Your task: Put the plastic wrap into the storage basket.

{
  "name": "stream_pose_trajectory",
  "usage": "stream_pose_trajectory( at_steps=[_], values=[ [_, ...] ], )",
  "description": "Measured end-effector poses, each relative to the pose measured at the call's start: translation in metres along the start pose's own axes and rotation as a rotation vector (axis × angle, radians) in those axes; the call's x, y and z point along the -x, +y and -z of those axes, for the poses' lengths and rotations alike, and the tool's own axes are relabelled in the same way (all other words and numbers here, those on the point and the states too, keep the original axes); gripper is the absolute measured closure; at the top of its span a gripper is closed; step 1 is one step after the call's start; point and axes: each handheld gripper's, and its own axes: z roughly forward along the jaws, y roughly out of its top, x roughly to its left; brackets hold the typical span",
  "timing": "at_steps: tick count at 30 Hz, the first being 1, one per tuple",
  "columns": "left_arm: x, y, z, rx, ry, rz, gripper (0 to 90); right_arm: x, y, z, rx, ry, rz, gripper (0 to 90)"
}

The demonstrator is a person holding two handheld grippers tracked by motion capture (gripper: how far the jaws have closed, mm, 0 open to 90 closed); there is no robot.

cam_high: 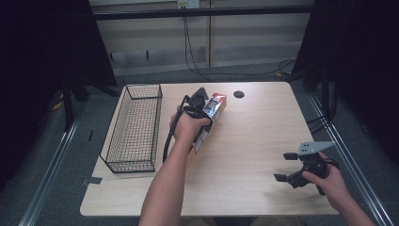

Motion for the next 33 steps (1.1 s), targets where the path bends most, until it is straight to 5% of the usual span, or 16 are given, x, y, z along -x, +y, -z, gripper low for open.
stream_pose_trajectory(
  at_steps=[33],
  values=[
    [-0.028,-0.007,0.041,0.037,0.042,0.115,43.4,-0.002,0.002,-0.002,-0.004,0.001,0.003,3.7]
  ],
)
